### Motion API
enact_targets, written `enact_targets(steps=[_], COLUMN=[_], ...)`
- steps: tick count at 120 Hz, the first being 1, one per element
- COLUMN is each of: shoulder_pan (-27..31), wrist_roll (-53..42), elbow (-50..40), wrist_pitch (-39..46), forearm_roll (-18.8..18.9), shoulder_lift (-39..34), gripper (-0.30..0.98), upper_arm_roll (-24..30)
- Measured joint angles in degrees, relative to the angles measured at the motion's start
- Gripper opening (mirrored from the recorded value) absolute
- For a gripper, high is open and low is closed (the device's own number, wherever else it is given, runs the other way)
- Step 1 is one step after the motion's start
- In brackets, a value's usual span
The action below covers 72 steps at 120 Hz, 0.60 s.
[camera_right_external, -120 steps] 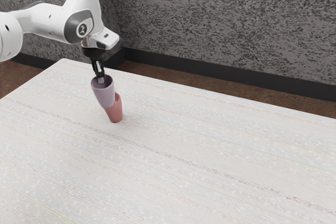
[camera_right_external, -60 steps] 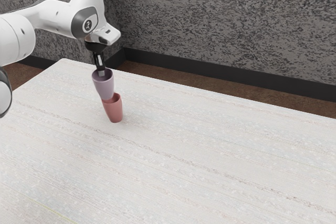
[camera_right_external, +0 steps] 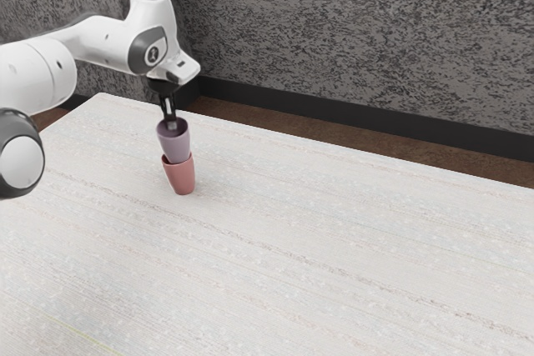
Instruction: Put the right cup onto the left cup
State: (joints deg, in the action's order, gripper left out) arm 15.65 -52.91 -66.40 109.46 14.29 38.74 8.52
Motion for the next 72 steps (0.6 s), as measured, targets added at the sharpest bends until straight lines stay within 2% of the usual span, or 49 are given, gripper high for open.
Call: enact_targets(steps=[16,44,57,72], shoulder_pan=[0.22,0.44,0.07,-0.97], wrist_roll=[-0.98,-2.37,-2.85,-3.22], elbow=[0.01,0.02,0.02,-0.45], wrist_pitch=[0.52,0.09,-0.42,-2.95], forearm_roll=[-0.07,-0.6,-0.55,-1.1], shoulder_lift=[0.59,0.09,-0.25,-2.35], gripper=[-0.1,0.38,0.5,0.58], upper_arm_roll=[0.14,0.68,0.78,0.76])
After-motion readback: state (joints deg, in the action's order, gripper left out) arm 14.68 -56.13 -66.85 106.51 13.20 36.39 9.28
